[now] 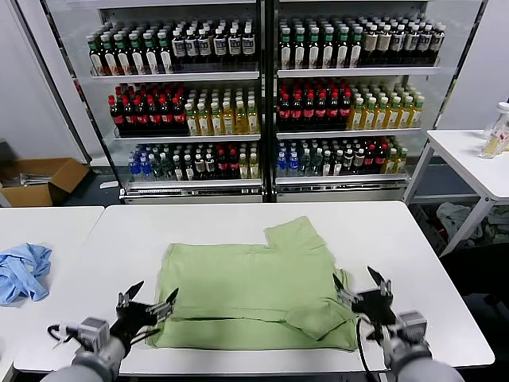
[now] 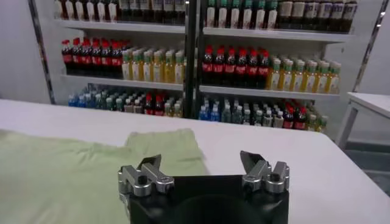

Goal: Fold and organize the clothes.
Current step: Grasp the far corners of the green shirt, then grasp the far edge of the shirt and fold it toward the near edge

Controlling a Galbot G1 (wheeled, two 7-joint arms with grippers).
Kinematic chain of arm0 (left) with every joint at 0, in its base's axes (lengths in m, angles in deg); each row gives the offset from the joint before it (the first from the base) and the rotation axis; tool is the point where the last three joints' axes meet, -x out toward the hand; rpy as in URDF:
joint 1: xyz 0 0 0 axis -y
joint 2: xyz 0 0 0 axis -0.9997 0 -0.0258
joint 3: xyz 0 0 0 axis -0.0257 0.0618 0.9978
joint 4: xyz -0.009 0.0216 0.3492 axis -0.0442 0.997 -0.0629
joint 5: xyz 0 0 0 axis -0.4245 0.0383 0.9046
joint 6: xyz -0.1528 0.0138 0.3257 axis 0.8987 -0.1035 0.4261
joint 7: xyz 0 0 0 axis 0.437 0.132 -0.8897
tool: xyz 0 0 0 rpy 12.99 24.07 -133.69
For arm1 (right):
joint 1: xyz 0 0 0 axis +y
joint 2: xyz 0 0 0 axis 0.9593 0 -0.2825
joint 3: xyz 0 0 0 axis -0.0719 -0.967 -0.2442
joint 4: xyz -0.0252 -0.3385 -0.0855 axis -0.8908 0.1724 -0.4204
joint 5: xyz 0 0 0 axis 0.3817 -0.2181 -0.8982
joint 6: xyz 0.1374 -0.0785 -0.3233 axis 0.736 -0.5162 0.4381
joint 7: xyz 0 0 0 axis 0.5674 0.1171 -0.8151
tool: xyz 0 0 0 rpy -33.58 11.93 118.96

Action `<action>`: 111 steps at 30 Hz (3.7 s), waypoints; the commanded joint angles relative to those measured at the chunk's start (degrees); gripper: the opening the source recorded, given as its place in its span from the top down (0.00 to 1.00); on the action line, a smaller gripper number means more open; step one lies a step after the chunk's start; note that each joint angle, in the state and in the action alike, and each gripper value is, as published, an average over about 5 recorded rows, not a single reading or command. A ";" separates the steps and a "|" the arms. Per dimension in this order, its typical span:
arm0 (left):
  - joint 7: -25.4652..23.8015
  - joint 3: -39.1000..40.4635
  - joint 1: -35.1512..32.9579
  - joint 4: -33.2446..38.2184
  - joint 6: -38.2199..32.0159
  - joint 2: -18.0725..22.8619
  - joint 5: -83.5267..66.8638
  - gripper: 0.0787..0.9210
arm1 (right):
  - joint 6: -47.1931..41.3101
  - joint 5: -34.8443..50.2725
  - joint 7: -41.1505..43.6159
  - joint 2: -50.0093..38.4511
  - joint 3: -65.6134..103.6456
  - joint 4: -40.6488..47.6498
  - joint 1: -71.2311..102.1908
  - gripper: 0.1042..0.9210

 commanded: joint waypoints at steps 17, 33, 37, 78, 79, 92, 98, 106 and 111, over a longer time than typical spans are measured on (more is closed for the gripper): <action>-7.03 16.59 33.94 -34.77 -0.90 -1.47 -1.82 0.12 | -3.57 3.01 -0.18 10.17 -15.05 36.70 -35.91 0.12; -13.41 17.91 39.95 -47.85 -2.26 0.15 -1.18 0.12 | 2.82 -3.47 1.78 17.96 -16.00 55.40 -42.66 0.12; -14.66 17.81 40.22 -48.66 -2.64 0.30 -1.07 0.12 | 4.05 -4.65 2.08 19.49 -15.84 59.30 -43.71 0.12; -22.77 17.15 37.90 -48.08 -5.52 0.12 -0.44 0.91 | 5.45 -5.53 3.82 21.58 -14.68 63.67 -44.45 0.92; -22.80 17.11 37.94 -47.98 -5.75 0.08 -0.57 0.94 | 5.69 -5.56 3.93 21.40 -14.71 63.34 -44.35 0.95; -17.80 13.31 28.73 -33.80 -10.41 -4.93 -8.76 0.99 | 0.80 7.31 1.21 8.79 -13.70 27.96 -29.29 1.00; -17.17 10.03 21.10 -28.02 -11.58 -6.15 -8.97 0.99 | -0.35 10.18 -0.09 3.17 -9.67 14.13 -18.64 1.00; -17.04 7.43 15.48 -25.68 -13.46 -6.40 -8.26 0.99 | -0.28 9.28 -0.77 0.08 -6.45 2.31 -7.42 1.00; -16.98 6.84 13.74 -24.61 -13.89 -5.94 -7.86 0.99 | -0.37 8.36 -1.04 -0.40 -3.91 -1.92 -2.69 1.00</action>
